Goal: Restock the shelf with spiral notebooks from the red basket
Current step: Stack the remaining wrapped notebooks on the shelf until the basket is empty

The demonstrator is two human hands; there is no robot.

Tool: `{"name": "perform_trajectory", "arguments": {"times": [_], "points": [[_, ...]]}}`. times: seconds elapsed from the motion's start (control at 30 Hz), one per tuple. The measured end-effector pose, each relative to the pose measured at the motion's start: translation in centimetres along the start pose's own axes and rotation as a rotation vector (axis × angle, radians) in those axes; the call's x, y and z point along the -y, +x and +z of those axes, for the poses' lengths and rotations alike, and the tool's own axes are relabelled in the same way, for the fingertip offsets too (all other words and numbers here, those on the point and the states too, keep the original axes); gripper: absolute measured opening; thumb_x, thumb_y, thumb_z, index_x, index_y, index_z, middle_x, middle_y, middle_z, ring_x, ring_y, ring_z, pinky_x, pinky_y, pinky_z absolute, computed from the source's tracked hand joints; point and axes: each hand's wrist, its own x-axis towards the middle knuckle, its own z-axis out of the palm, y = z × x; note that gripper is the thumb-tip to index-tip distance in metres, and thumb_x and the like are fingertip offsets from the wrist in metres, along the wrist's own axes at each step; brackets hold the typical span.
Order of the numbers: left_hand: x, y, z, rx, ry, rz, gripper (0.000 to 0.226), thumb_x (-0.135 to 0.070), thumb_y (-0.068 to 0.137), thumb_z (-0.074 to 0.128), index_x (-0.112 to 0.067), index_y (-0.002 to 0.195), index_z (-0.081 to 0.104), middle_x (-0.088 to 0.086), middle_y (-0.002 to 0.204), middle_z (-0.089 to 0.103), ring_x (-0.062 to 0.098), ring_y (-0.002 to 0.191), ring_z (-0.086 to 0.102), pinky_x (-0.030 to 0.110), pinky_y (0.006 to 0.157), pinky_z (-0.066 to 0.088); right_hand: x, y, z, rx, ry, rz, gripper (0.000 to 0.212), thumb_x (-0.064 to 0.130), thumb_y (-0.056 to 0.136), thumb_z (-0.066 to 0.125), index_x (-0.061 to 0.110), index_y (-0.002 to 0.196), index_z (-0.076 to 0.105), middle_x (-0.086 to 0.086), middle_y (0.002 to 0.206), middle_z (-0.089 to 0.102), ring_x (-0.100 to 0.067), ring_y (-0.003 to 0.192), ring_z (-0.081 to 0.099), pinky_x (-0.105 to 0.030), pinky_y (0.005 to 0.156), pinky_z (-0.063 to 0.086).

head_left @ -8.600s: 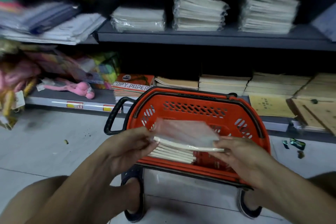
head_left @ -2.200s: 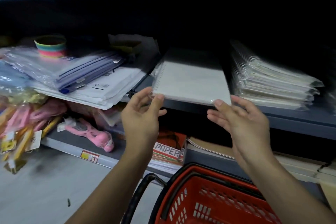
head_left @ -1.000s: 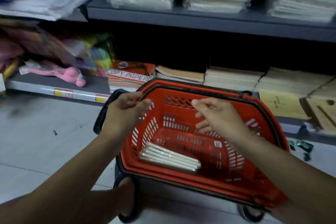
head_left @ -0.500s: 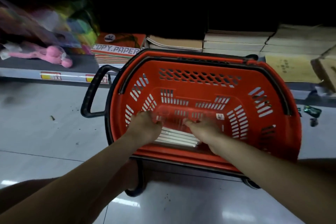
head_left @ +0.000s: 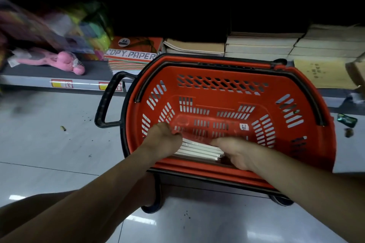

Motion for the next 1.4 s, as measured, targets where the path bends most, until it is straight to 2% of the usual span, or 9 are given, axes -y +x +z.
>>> {"name": "perform_trajectory", "arguments": {"times": [0.17,0.27,0.43,0.5,0.6,0.77,0.9,1.07,1.4], "points": [[-0.8,-3.1,0.1,-0.202,-0.308,-0.077,0.019,-0.006,0.094,0.05,-0.007,0.085,0.067,-0.001,0.07,0.061,0.012,0.059,0.057,0.012,0.044,0.044,0.3,-3.6,-1.2,-0.015,0.151,-0.027,0.011,0.005,0.093,0.063,0.006,0.104,0.065,-0.008,0.116,0.068,-0.021,0.108,0.061,-0.033,0.105,0.045],[-0.6,-5.5,-0.9,-0.245,-0.816,-0.214,0.024,0.003,0.088,0.061,-0.001,0.111,0.067,0.009,0.097,0.071,0.026,0.09,0.07,0.034,0.079,0.061,0.3,-6.7,-2.5,-0.026,0.329,-0.084,0.017,-0.005,0.09,0.065,0.002,0.105,0.065,-0.012,0.112,0.071,-0.025,0.096,0.068,-0.032,0.083,0.057],[-0.6,-9.8,-2.9,0.012,-1.288,-0.23,0.032,0.011,0.084,0.056,0.012,0.116,0.057,0.022,0.107,0.058,0.029,0.097,0.053,0.033,0.082,0.048,0.1,-12.7,-4.1,0.1,0.613,-0.227,0.033,-0.01,0.093,0.058,0.0,0.125,0.056,-0.018,0.125,0.066,-0.03,0.102,0.069,-0.033,0.062,0.064],[-0.9,-11.7,-3.5,0.151,-1.328,-0.128,0.031,0.007,0.083,0.053,0.001,0.113,0.056,0.016,0.111,0.05,0.029,0.099,0.047,0.037,0.092,0.044,-0.1,-14.9,-4.3,0.145,0.615,-0.355,0.044,-0.005,0.095,0.058,0.007,0.137,0.052,-0.015,0.126,0.068,-0.03,0.108,0.069,-0.033,0.066,0.064],[-1.3,-14.3,-4.7,0.236,-1.267,0.08,0.03,-0.003,0.093,0.05,0.001,0.119,0.065,0.012,0.125,0.067,0.026,0.115,0.063,0.035,0.095,0.051,0.3,-18.1,-4.4,0.235,0.589,-0.578,0.043,0.001,0.1,0.052,0.015,0.141,0.053,-0.009,0.125,0.071,-0.029,0.112,0.07,-0.035,0.074,0.064],[-1.2,-17.4,-8.0,0.147,-1.159,0.409,0.038,-0.019,0.106,0.041,-0.03,0.139,0.055,-0.002,0.132,0.068,0.023,0.117,0.067,0.029,0.066,0.061,2.5,-22.2,-4.6,0.349,0.485,-0.758,0.041,0.003,0.103,0.044,0.019,0.14,0.052,-0.012,0.121,0.073,-0.032,0.106,0.072,-0.039,0.07,0.064],[-0.7,-18.3,-9.2,0.008,-1.105,0.553,0.037,-0.017,0.103,0.045,-0.024,0.138,0.057,0.003,0.127,0.07,0.027,0.111,0.07,0.032,0.074,0.063,4.0,-23.2,-3.3,0.306,0.418,-0.874,0.05,-0.003,0.1,0.047,0.022,0.144,0.049,-0.016,0.118,0.073,-0.035,0.104,0.073,-0.037,0.07,0.064],[0.3,-17.1,-9.9,-0.172,-1.209,0.501,0.036,-0.014,0.1,0.053,-0.016,0.135,0.06,0.008,0.127,0.07,0.03,0.111,0.07,0.035,0.073,0.062,5.5,-22.8,-1.1,0.26,0.445,-0.962,0.051,-0.002,0.1,0.049,0.028,0.142,0.051,-0.013,0.12,0.073,-0.035,0.106,0.072,-0.042,0.075,0.063],[0.5,-12.0,-14.3,-0.216,-1.295,0.443,0.036,-0.011,0.097,0.057,-0.014,0.132,0.062,0.005,0.122,0.073,0.03,0.106,0.072,0.037,0.068,0.063,10.7,-19.7,1.2,0.281,0.517,-0.972,0.048,-0.004,0.099,0.049,0.028,0.134,0.058,-0.012,0.116,0.075,-0.032,0.105,0.073,-0.042,0.073,0.064]]}}
